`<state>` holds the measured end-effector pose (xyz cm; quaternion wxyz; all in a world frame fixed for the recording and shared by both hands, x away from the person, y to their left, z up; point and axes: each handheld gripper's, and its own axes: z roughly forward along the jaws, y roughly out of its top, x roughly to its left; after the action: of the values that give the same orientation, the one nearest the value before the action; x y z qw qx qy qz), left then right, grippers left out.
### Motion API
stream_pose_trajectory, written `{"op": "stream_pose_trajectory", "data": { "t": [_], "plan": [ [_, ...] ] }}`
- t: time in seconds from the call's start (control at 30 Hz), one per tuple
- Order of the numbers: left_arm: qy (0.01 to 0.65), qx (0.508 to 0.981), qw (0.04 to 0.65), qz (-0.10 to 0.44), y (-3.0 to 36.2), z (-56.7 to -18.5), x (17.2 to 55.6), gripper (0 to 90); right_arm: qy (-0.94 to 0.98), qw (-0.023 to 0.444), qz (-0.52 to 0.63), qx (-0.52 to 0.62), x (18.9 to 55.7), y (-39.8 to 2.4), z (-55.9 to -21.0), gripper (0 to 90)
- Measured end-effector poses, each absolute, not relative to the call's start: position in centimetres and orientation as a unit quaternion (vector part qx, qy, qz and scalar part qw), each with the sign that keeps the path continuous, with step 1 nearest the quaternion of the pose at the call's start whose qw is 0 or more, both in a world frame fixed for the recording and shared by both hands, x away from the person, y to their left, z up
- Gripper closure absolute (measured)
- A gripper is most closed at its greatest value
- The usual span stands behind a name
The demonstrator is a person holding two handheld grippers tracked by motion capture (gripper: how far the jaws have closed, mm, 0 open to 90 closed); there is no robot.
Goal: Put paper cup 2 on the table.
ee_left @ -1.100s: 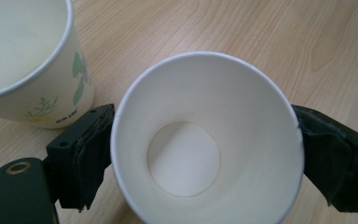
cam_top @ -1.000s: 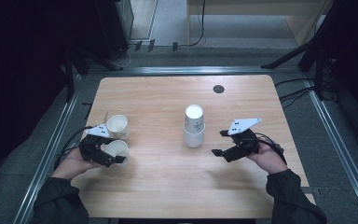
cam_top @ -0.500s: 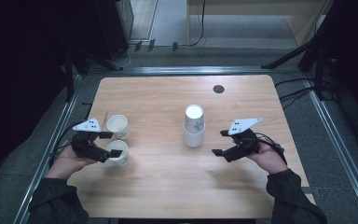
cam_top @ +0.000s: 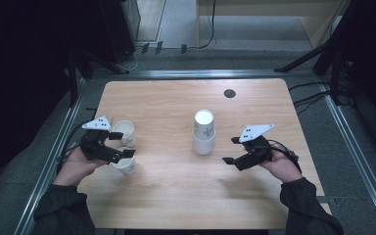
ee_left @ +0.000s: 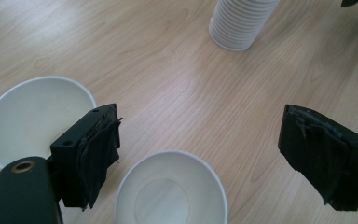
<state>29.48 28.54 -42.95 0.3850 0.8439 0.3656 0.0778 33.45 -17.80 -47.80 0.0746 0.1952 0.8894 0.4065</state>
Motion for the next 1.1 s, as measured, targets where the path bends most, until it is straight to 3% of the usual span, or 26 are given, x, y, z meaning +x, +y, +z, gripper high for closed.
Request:
{"op": "stream_pose_trajectory", "data": {
  "t": [1.1],
  "plan": [
    [0.304, 0.859, 0.407, 0.063, 17.4, -44.4, 29.1, 12.6, 0.896, 0.065, 0.4, 0.183, 31.5, -16.6, -47.9, 20.8]
  ]
}}
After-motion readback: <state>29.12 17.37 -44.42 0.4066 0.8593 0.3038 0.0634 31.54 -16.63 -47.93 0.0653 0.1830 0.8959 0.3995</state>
